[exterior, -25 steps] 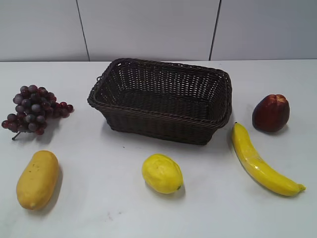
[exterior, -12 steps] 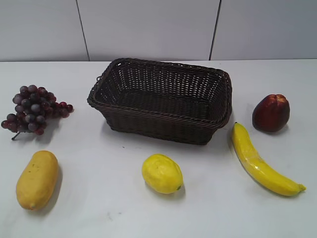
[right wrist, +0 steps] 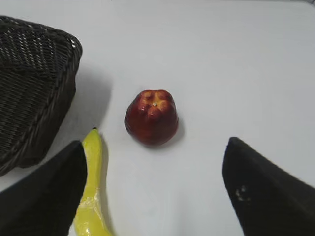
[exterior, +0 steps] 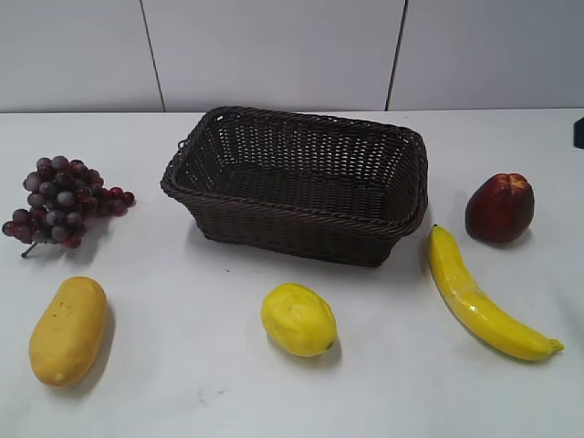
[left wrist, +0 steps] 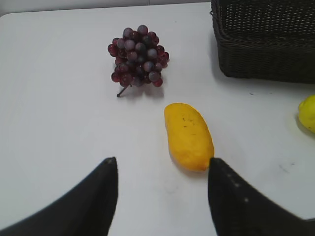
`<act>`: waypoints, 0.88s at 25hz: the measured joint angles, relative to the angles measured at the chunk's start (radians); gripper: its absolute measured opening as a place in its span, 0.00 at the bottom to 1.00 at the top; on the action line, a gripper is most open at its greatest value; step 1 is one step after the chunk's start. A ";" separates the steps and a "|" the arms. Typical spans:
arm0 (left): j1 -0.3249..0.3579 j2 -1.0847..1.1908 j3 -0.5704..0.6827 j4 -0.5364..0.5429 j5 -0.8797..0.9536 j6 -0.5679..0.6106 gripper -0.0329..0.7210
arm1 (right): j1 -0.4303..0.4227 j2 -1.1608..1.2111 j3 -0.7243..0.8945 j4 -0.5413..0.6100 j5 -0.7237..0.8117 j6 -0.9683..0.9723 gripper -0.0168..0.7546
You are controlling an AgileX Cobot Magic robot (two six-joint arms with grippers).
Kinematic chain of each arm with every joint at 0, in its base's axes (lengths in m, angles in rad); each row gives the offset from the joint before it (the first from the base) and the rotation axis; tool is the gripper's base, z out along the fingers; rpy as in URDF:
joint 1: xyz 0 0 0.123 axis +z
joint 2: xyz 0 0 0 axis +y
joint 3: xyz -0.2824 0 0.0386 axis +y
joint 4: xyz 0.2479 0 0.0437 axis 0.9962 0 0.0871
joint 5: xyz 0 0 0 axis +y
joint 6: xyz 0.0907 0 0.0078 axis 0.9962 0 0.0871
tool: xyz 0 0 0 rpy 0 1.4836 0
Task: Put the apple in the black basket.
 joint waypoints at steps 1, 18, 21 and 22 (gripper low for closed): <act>0.000 0.000 0.000 0.000 0.000 0.000 0.62 | 0.000 0.067 -0.048 0.000 0.018 0.000 0.88; 0.000 0.000 0.000 -0.003 0.000 0.000 0.62 | 0.000 0.798 -0.563 -0.005 0.292 0.045 0.87; 0.000 0.000 0.000 -0.003 0.000 0.000 0.62 | 0.000 0.830 -0.565 -0.004 0.312 0.048 0.86; 0.000 0.000 0.000 -0.003 0.000 0.000 0.62 | 0.000 0.833 -0.569 -0.004 0.311 0.048 0.84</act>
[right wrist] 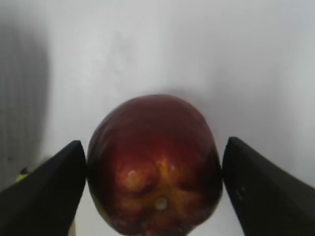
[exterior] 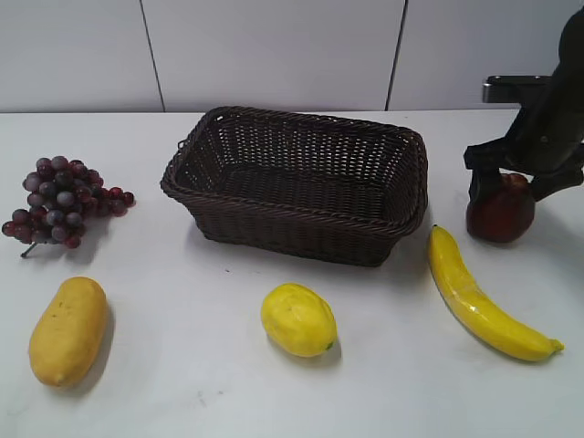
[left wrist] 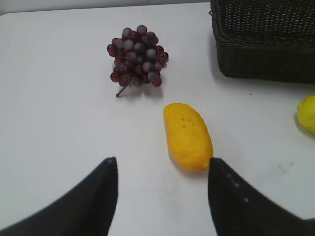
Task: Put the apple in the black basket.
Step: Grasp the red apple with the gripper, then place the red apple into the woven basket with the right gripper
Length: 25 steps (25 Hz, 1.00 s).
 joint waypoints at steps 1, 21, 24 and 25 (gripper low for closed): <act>0.000 0.000 0.000 0.000 0.000 0.000 0.62 | 0.000 0.001 -0.001 0.000 0.000 0.001 0.83; 0.000 0.000 0.000 -0.001 0.000 0.000 0.62 | 0.198 -0.094 -0.585 0.107 0.364 -0.132 0.80; 0.000 0.000 0.000 -0.001 0.000 0.000 0.62 | 0.305 -0.092 -0.598 0.089 0.364 -0.149 0.80; 0.000 0.000 0.000 -0.001 0.000 0.000 0.62 | 0.338 -0.085 -0.599 0.083 0.360 -0.153 0.80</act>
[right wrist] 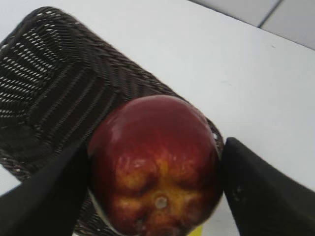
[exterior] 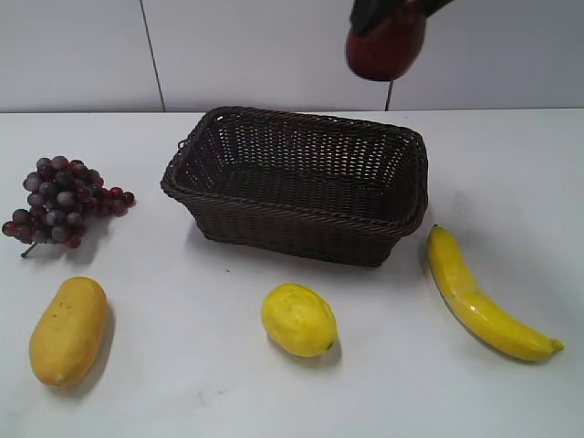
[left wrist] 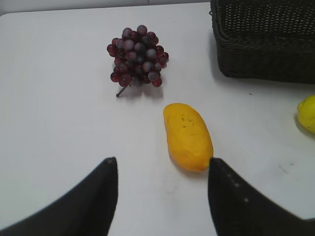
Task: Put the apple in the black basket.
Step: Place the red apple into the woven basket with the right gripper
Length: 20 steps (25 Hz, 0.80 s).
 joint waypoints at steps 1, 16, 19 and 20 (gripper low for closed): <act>0.000 0.000 0.000 0.000 0.000 0.000 0.62 | 0.025 0.011 -0.001 -0.002 -0.003 -0.001 0.80; 0.000 0.000 0.000 0.000 0.000 0.000 0.62 | 0.117 0.351 -0.003 -0.066 -0.058 -0.006 0.80; 0.000 0.000 0.000 0.000 0.000 0.000 0.62 | 0.117 0.373 -0.003 -0.066 -0.071 -0.006 0.81; 0.000 0.000 0.000 0.000 0.000 0.000 0.62 | 0.117 0.375 -0.003 -0.066 -0.073 -0.006 0.83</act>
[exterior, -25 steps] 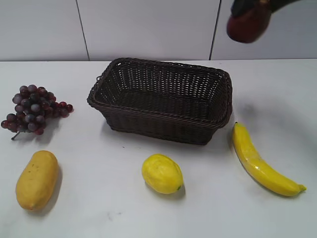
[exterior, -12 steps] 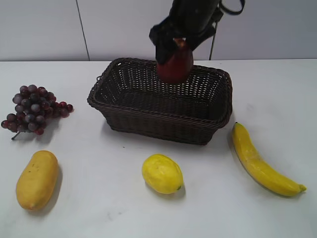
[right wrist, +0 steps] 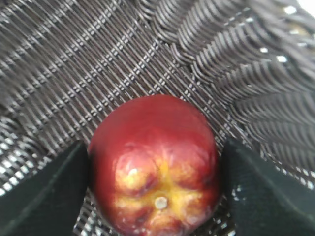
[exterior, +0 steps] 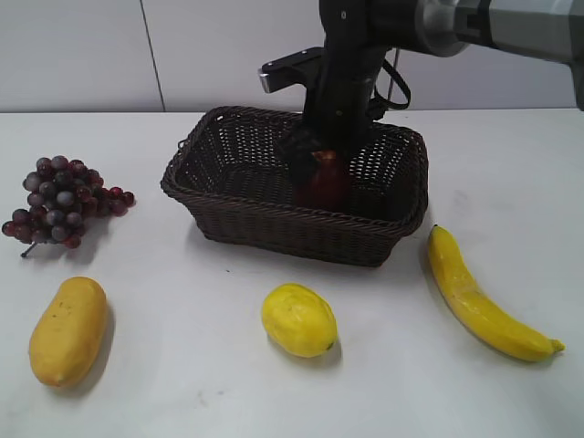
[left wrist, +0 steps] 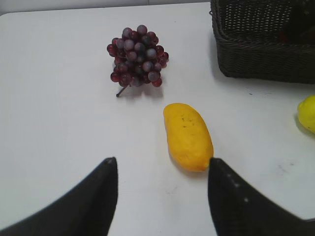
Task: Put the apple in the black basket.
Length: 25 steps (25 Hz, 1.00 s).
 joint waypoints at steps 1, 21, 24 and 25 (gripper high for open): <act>0.000 0.000 0.000 0.000 0.000 0.000 0.62 | 0.000 0.000 -0.001 0.000 -0.001 0.000 0.85; 0.000 0.000 0.000 0.000 0.000 0.000 0.62 | -0.258 -0.514 0.072 -0.029 0.180 0.024 0.84; 0.000 0.000 0.000 0.000 0.000 0.000 0.62 | -0.312 -0.632 0.190 -0.035 0.202 0.033 0.82; 0.000 0.000 0.000 0.000 0.000 0.000 0.62 | -0.318 -0.679 0.248 -0.036 0.206 0.034 0.81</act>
